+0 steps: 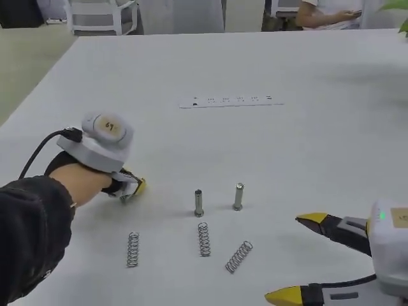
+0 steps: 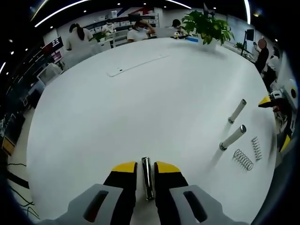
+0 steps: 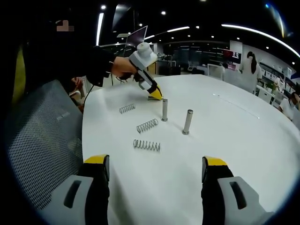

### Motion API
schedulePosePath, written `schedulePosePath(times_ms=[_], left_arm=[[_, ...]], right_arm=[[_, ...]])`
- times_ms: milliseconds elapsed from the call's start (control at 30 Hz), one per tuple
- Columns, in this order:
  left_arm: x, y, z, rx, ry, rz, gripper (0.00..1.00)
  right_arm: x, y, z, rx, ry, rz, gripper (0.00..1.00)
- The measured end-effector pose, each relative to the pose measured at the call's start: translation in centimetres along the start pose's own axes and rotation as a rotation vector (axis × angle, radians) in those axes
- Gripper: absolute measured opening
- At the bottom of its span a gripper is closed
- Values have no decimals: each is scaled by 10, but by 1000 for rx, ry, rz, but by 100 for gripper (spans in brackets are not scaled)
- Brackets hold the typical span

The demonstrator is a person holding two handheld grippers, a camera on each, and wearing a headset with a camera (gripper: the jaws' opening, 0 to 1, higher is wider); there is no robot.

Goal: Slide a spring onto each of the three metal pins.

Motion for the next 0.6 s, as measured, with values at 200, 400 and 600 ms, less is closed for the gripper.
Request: schedulePosePath(times_ms=[200, 400, 600], left_arm=[[-1, -6, -2, 8, -6, 18, 5], [-2, -10, -4, 22, 2, 25, 1], [-2, -10, -7, 38, 23, 24, 0]], right_arm=[[0, 0, -2, 8, -4, 0, 80], [2, 0, -4, 13, -9, 3, 79], [1, 1, -4, 16, -9, 1, 79]])
Point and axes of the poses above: the centre of the closed fingertips' face, and the gripper's own axes: y roughly backward along the fingers, z roughly to its left, x roughly out of its underside, the point moved 4 cm from there along y, roughly backward along the fingers, and after that the axes turned 15 degrees about x, right-handed, at the moved point
